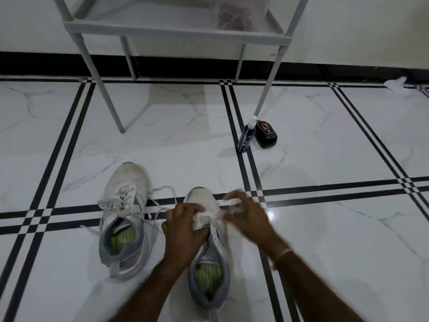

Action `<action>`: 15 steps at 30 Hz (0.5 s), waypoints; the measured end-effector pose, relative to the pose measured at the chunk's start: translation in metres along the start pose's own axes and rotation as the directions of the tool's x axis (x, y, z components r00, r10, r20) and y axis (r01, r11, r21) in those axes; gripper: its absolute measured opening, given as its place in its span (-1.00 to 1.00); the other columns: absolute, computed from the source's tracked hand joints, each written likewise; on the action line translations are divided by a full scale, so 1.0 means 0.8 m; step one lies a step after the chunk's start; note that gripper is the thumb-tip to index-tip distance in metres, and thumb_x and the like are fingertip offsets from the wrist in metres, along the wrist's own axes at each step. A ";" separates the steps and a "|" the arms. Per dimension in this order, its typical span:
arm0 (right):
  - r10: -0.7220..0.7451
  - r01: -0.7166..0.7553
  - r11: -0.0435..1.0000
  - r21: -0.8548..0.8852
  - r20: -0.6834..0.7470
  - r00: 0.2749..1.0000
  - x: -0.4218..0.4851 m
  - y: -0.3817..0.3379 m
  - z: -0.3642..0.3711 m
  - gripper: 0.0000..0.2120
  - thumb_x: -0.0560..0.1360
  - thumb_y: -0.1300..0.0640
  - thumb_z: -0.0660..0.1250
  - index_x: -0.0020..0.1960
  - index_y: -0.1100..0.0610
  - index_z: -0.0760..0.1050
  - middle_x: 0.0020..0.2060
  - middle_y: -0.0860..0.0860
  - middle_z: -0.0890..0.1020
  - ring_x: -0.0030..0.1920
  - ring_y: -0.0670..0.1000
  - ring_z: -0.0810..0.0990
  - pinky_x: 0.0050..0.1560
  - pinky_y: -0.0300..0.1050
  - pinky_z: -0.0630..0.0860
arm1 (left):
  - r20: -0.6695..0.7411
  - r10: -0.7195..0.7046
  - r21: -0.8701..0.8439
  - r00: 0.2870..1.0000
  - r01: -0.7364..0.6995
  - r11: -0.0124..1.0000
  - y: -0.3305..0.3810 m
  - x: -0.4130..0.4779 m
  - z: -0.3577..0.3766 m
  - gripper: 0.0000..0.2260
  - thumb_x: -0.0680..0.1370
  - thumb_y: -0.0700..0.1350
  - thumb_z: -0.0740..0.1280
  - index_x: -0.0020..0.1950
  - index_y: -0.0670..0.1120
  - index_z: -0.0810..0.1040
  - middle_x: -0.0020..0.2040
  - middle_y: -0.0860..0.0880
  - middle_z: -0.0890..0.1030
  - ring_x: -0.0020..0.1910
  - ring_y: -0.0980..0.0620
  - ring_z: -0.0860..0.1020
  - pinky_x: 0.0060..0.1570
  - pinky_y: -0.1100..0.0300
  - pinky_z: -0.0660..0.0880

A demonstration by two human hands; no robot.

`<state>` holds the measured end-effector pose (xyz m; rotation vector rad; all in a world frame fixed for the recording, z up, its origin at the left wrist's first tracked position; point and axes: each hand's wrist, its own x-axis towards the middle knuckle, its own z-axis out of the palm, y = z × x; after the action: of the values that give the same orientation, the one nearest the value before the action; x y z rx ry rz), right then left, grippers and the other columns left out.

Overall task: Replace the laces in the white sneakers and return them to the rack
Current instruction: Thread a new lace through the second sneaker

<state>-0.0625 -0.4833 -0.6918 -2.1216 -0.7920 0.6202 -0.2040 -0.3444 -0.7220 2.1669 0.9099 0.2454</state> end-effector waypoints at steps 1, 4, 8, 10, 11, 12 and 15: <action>-0.032 0.040 0.988 -0.152 0.050 0.998 -0.004 0.008 0.020 -0.79 0.48 -0.17 0.47 -0.02 -0.10 0.53 -0.15 -0.15 0.66 -0.13 -0.16 0.62 -0.12 -0.18 0.56 | 0.006 0.004 -0.015 1.000 -0.004 1.000 0.000 0.001 -0.002 -0.59 0.38 0.04 0.53 0.15 0.24 0.46 0.10 0.22 0.39 0.12 0.14 0.27 0.01 0.11 0.21; -0.061 0.064 0.998 0.030 -0.066 0.996 -0.003 0.016 0.038 -0.80 0.58 -0.10 0.36 -0.15 -0.01 0.52 -0.28 -0.13 0.62 -0.23 -0.13 0.55 -0.21 -0.09 0.50 | 0.022 0.006 -0.079 1.000 -0.004 0.997 -0.004 -0.002 -0.007 -0.47 0.31 0.08 0.49 0.23 0.22 0.40 0.13 0.20 0.41 0.15 0.10 0.32 0.06 0.07 0.31; 0.384 -0.064 0.359 0.931 -0.085 0.919 0.010 -0.004 -0.020 -0.75 0.70 0.03 0.19 -0.07 0.14 0.48 -0.18 0.05 0.67 -0.38 -0.08 0.40 -0.36 -0.22 0.31 | 0.022 0.008 -0.106 1.000 -0.006 0.994 -0.013 -0.004 -0.012 -0.43 0.25 0.13 0.46 0.24 0.22 0.40 0.16 0.21 0.43 0.16 0.12 0.33 0.06 0.06 0.39; 0.355 -0.091 0.469 0.878 -0.093 0.930 0.013 -0.010 -0.034 -0.76 0.71 0.01 0.17 -0.06 0.12 0.41 -0.28 0.01 0.57 -0.41 -0.05 0.39 -0.40 -0.20 0.31 | 0.026 0.021 -0.119 0.999 -0.018 0.993 -0.013 -0.004 -0.012 -0.43 0.28 0.05 0.51 0.24 0.19 0.41 0.15 0.21 0.43 0.16 0.12 0.32 0.04 0.10 0.38; 0.257 -0.090 0.683 0.725 -0.123 0.958 0.012 -0.012 -0.034 -0.78 0.69 -0.01 0.24 -0.03 0.12 0.43 -0.27 -0.03 0.58 -0.35 -0.03 0.49 -0.37 -0.17 0.41 | 0.030 0.025 -0.117 0.999 -0.022 0.993 -0.011 -0.003 -0.012 -0.43 0.29 0.01 0.54 0.24 0.18 0.41 0.15 0.20 0.43 0.16 0.12 0.31 0.02 0.12 0.36; 0.130 -0.059 0.867 0.495 -0.110 0.985 0.010 -0.011 -0.025 -0.81 0.63 -0.06 0.33 0.01 0.06 0.48 -0.20 -0.07 0.64 -0.23 -0.04 0.60 -0.26 -0.17 0.53 | 0.033 0.021 -0.115 0.999 -0.017 0.993 -0.011 -0.003 -0.011 -0.43 0.30 -0.03 0.55 0.24 0.17 0.41 0.15 0.20 0.42 0.16 0.12 0.31 0.00 0.14 0.35; -0.069 0.092 0.957 -0.276 0.094 0.993 -0.002 0.005 0.014 -0.74 0.46 -0.26 0.45 -0.06 -0.08 0.58 -0.14 -0.16 0.69 -0.11 -0.17 0.62 -0.15 -0.26 0.49 | 0.036 0.013 -0.101 0.999 -0.010 0.995 -0.008 -0.004 -0.010 -0.43 0.31 -0.08 0.55 0.23 0.17 0.39 0.15 0.19 0.41 0.15 0.13 0.30 -0.05 0.16 0.32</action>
<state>-0.0692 -0.4807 -0.7010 -2.3158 -1.0613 0.5849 -0.2130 -0.3386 -0.7205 2.0774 0.8468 0.2509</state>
